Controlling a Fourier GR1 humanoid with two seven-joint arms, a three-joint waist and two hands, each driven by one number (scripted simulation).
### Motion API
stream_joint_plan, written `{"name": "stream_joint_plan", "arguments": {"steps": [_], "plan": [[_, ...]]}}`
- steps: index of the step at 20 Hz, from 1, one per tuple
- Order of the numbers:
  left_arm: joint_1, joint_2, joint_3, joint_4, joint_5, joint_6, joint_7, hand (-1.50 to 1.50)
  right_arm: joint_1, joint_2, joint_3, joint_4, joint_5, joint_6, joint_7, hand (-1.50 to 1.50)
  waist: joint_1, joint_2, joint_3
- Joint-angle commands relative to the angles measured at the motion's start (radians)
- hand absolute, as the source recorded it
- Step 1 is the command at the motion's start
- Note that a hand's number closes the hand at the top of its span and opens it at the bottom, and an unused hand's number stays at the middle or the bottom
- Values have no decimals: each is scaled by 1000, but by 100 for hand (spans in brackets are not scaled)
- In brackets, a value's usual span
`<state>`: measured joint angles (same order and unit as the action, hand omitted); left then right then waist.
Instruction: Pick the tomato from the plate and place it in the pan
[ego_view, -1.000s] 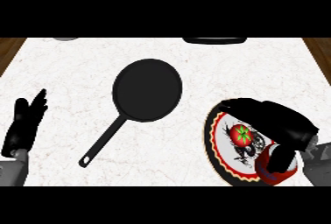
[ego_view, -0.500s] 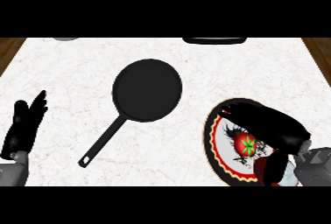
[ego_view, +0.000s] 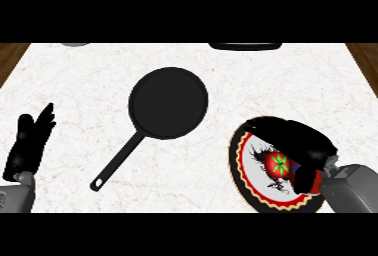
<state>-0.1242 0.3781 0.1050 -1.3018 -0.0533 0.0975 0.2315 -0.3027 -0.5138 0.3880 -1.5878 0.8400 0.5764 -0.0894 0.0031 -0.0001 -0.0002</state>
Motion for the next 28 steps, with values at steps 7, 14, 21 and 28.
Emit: {"name": "stream_joint_plan", "arguments": {"steps": [7, 14, 21, 28], "plan": [[-15, -13, 47, 59, -35, -43, -46, 0, 32, 26, -65, 119, 131, -28, -120, -150, -3, 1, 0], [89, -40, 45, -106, -47, -41, 5, 0, 35, 125, -7, 151, 246, -62, -83, 150, 3, -1, 0], [3, -46, 65, -45, -67, -35, 33, 0, 15, 113, -56, 173, 321, -207, -187, 150, -1, 0, 0], [4, -35, 85, -7, -64, -73, 5, 0, -3, 194, -142, 163, 304, -120, -89, 150, -4, -1, 0]]}}
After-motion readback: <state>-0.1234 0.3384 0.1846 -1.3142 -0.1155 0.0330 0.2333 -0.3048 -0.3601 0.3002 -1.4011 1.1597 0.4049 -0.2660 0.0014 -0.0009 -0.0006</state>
